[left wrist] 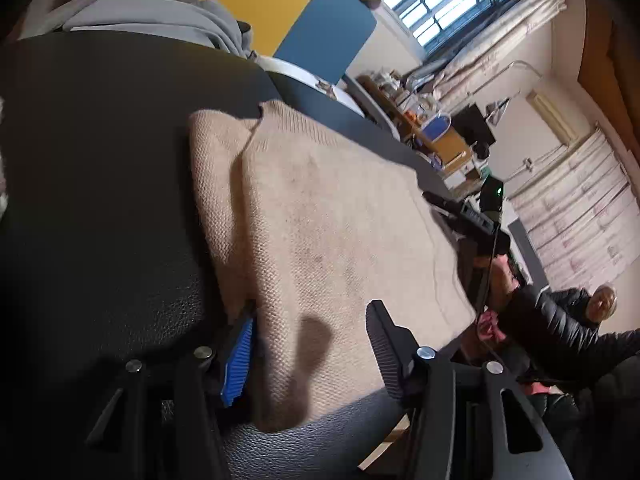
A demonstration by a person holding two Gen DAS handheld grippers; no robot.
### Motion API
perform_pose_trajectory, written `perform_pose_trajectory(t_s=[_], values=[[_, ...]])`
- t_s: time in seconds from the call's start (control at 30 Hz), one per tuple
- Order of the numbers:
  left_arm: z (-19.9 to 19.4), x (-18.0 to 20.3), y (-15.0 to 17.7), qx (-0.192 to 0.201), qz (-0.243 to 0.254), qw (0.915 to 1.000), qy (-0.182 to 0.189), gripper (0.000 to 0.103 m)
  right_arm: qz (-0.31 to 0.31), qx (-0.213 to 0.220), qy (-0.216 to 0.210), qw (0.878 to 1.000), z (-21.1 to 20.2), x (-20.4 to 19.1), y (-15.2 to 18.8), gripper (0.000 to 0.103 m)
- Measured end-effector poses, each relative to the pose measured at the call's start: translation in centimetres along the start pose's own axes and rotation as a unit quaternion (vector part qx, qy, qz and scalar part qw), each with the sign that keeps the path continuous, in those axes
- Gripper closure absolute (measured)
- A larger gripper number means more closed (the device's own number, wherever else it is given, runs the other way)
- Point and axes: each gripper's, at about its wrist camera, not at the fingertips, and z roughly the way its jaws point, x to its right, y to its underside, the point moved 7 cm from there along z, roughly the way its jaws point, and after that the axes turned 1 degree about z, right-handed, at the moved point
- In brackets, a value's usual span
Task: Fold clothes
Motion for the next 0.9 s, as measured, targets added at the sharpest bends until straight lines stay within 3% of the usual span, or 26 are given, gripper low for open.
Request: perform_pose_trajectory(t_s=[0.07,0.1,0.17,0.3,0.37,0.5,0.57,0.6,0.63,0.7,0.77,0.83,0.9], values=[[-0.1,-0.5,0.0,-0.003,-0.008,0.9999,-0.009,0.077,0.002,0.001,-0.002,1.0,0.0,0.1,0.0,0.0],[-0.3,-0.8,0.2,-0.008,-0.007,0.9997,-0.023,0.102,0.001,0.001,-0.002,1.0,0.0,0.1,0.0,0.0],[-1.0,-0.3,0.3,0.004,-0.019,0.9998,0.001,0.099,0.0,0.001,-0.002,1.0,0.0,0.0,-0.1,0.0],[-5.0,2.3,0.6,0.072,-0.016,0.9957,0.056,0.1,0.003,0.003,-0.006,1.0,0.0,0.0,-0.1,0.0],[-5.4,2.0,2.1,0.067,-0.022,0.9966,0.041,0.1,0.003,0.003,-0.006,1.0,0.0,-0.1,0.0,0.0],[-2.7,-1.6,5.3,0.014,-0.076,0.9969,-0.014,0.1,0.0,0.003,-0.001,1.0,0.1,-0.2,0.0,0.0],[-2.8,-1.9,5.5,0.012,-0.091,0.9958,0.001,0.098,-0.001,0.003,-0.001,1.0,0.1,-0.3,0.0,0.0],[-3.1,-1.6,5.4,-0.002,-0.09,0.9959,0.009,0.091,0.0,0.003,-0.001,1.0,0.1,-0.3,0.0,0.0],[-3.7,-1.4,5.0,-0.004,-0.08,0.9968,0.0,0.083,0.0,0.004,-0.002,1.0,0.1,-0.3,0.0,0.0],[-5.8,-1.3,2.9,0.032,-0.053,0.9976,-0.029,0.08,0.001,0.005,-0.004,1.0,0.1,-0.3,0.0,0.0],[-6.8,-1.5,0.1,0.066,-0.052,0.996,-0.031,0.074,0.003,0.007,-0.006,1.0,0.0,-0.2,0.0,0.0],[-6.1,-1.1,-3.1,0.08,-0.04,0.9956,-0.025,0.072,0.004,0.008,-0.008,1.0,0.0,-0.2,0.0,0.0],[-3.7,-0.7,-6.0,0.068,-0.01,0.9968,-0.04,0.071,0.006,0.01,-0.01,1.0,-0.1,-0.2,0.0,0.0]])
